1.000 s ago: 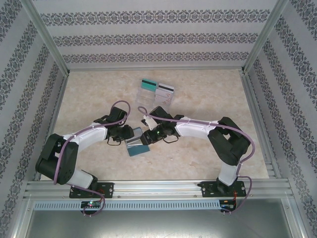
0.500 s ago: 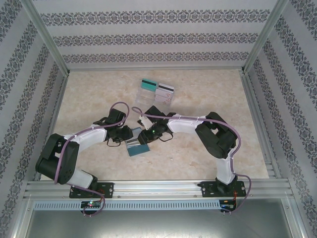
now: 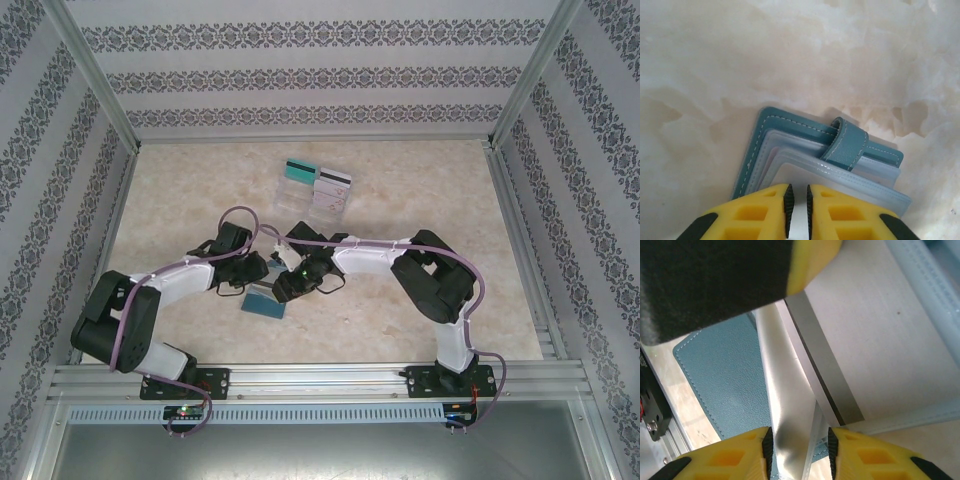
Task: Put the credit cards into the card holder
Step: Flip over the card slot in the card holder.
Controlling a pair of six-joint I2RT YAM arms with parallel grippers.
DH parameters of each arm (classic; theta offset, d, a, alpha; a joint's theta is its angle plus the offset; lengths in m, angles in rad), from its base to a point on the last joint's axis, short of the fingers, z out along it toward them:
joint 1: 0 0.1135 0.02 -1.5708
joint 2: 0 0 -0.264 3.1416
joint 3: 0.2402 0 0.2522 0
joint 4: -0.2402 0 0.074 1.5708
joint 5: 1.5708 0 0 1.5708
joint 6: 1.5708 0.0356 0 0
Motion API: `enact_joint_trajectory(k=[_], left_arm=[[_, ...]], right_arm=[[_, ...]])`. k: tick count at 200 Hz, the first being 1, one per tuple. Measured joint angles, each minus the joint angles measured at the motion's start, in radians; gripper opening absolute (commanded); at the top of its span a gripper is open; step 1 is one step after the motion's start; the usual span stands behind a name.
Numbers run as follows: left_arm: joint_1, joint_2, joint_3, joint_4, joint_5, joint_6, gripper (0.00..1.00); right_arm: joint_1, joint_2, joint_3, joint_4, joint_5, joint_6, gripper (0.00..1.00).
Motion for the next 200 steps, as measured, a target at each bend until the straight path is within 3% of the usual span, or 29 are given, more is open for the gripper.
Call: enact_joint_trajectory(k=[108, 149, 166, 182, 200], left_arm=[[0.001, -0.043, -0.084, 0.113, -0.015, -0.087, 0.09], [0.0, -0.062, -0.101, 0.122, -0.022, -0.099, 0.1], [0.0, -0.072, -0.107, 0.12, -0.029, -0.102, 0.18], [0.0, -0.082, -0.106, 0.106, -0.029, -0.1, 0.3], [-0.001, -0.09, -0.087, 0.062, -0.029, -0.098, 0.35]], right_arm=[[0.039, 0.0, 0.001, -0.019, 0.056, 0.201, 0.29], [0.052, 0.001, 0.038, -0.039, 0.084, 0.233, 0.07], [0.054, 0.001, 0.047, -0.043, 0.087, 0.235, 0.0], [0.054, 0.001, 0.047, -0.043, 0.087, 0.225, 0.0], [0.054, -0.002, 0.045, -0.04, 0.089, 0.186, 0.0]])
